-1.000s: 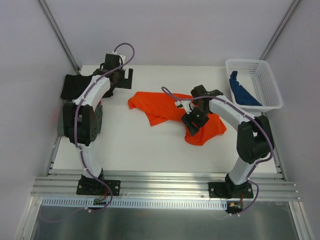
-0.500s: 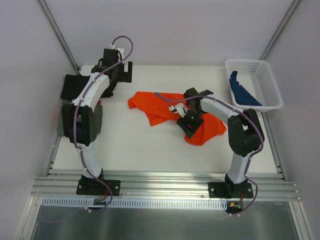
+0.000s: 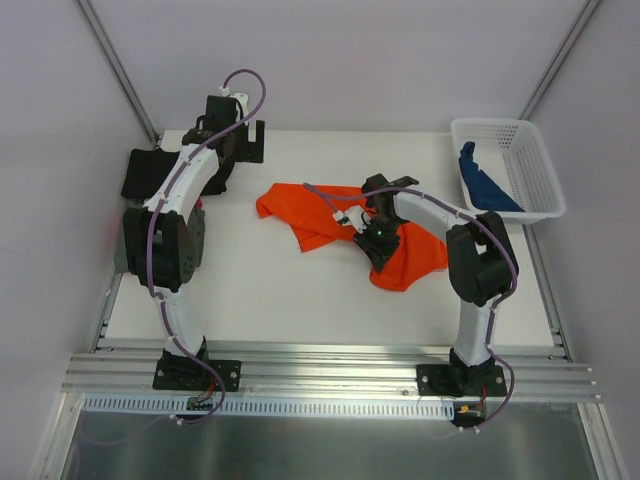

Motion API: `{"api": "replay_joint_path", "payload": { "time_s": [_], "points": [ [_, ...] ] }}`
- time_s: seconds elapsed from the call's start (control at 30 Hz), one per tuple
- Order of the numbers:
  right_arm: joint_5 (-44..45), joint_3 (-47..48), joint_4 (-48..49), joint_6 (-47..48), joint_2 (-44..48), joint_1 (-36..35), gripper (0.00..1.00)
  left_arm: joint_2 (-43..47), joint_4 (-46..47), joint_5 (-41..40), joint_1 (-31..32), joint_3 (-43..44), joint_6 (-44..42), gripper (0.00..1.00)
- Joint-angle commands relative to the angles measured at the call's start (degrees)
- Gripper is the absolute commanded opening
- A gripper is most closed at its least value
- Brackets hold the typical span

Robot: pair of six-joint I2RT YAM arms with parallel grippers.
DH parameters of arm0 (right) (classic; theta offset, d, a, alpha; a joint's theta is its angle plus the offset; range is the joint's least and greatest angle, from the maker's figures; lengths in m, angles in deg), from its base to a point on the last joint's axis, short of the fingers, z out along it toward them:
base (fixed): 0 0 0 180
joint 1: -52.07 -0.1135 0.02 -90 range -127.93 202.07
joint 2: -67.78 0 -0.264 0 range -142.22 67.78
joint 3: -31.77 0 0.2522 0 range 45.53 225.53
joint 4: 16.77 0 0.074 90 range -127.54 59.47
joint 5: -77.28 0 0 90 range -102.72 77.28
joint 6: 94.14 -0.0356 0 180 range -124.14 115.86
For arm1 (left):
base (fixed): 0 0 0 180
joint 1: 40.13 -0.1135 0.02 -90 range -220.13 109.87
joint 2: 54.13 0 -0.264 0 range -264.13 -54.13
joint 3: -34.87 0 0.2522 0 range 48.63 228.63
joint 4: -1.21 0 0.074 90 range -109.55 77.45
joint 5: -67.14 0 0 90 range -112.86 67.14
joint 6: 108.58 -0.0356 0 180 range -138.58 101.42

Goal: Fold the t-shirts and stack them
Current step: Flatten out the tshirt

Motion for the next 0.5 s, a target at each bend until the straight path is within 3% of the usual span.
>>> {"api": "replay_joint_path", "payload": {
  "time_s": [0.0, 0.1, 0.13, 0.27, 0.47],
  "points": [
    [-0.8, 2.0, -2.8, 1.2, 1.1, -0.5, 0.27, 1.7, 0.6, -1.4, -0.1, 2.8, 0.6, 0.99],
    [-0.8, 1.3, -3.0, 1.5, 1.4, -0.4, 0.22, 1.4, 0.6, -1.5, -0.1, 3.3, 0.7, 0.99],
    [-0.6, 1.2, -2.8, 1.5, 1.5, -0.4, 0.02, 1.5, 0.6, -1.4, -0.1, 3.4, 0.7, 0.99],
    [2.0, 1.8, -2.4, 1.9, 3.0, -0.4, 0.01, 1.3, 0.6, -1.2, -0.1, 3.5, 0.7, 0.99],
    [8.2, 14.4, -3.4, 6.7, 7.0, 3.6, 0.01, 1.3, 0.6, -1.4, -0.2, 3.5, 0.7, 0.99]
  ]
}}
